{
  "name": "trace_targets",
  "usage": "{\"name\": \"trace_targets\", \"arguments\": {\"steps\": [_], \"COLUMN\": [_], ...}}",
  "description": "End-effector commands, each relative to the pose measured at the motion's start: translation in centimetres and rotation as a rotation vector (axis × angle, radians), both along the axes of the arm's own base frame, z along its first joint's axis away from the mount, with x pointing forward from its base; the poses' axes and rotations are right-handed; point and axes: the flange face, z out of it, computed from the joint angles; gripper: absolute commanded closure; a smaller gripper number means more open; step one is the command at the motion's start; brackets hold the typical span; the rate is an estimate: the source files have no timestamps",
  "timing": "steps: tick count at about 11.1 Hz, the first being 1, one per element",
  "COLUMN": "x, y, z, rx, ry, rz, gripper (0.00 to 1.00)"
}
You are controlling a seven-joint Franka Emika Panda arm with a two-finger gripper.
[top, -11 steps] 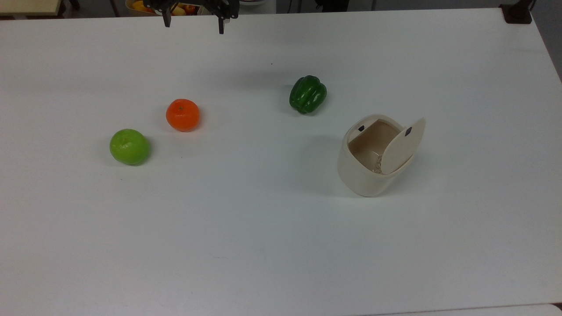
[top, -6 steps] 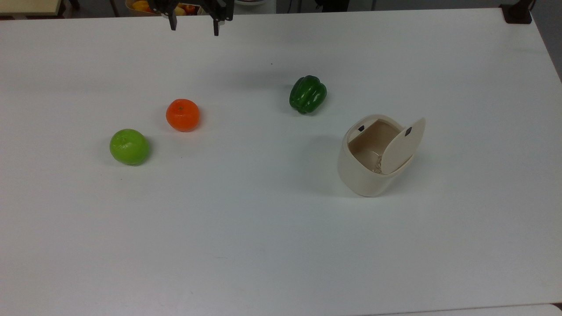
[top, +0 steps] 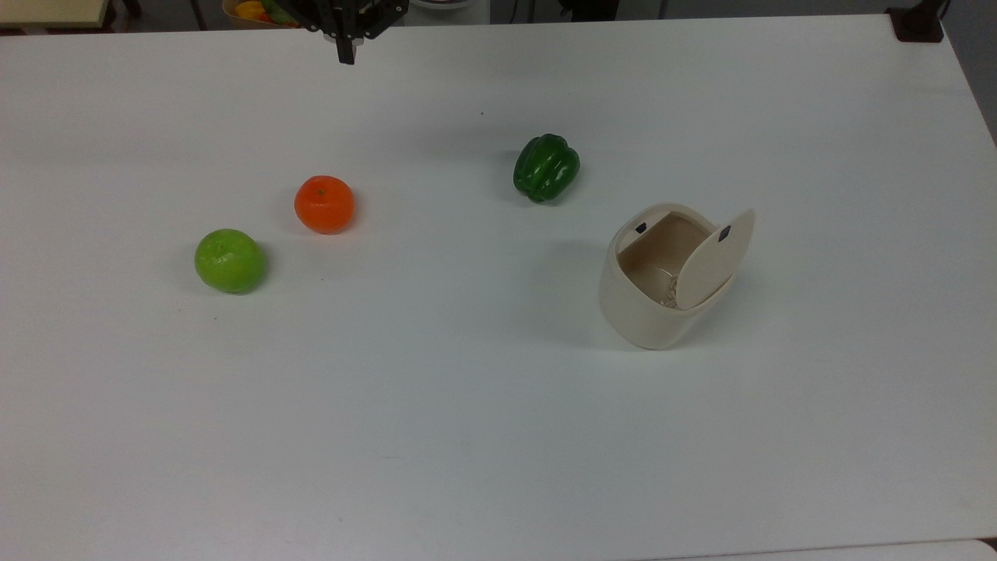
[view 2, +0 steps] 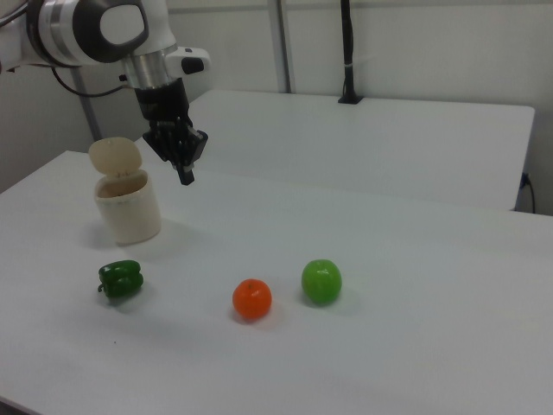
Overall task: Close garbage bin
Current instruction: 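Move the gripper over the open lid of the cream bin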
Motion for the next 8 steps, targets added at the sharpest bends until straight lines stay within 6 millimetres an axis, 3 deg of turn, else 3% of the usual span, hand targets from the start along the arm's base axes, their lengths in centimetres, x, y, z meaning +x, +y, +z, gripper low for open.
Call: {"name": "trace_targets", "arguments": {"steps": [1,3,6,8], "x": [0.8,2.1,4.4,5.2], "y": [0.8,2.3,7.6,12.6], "z": [0.1,-0.3,0.4,0.2], "rx": [0.009,0.025,0.060,0.085], "ry": [-0.070,-0.129,-0.335,-0.430], "rz": [0.006,0.031,0.121,0.202], "gripper": [1.00,1.00,1.00,1.00]}}
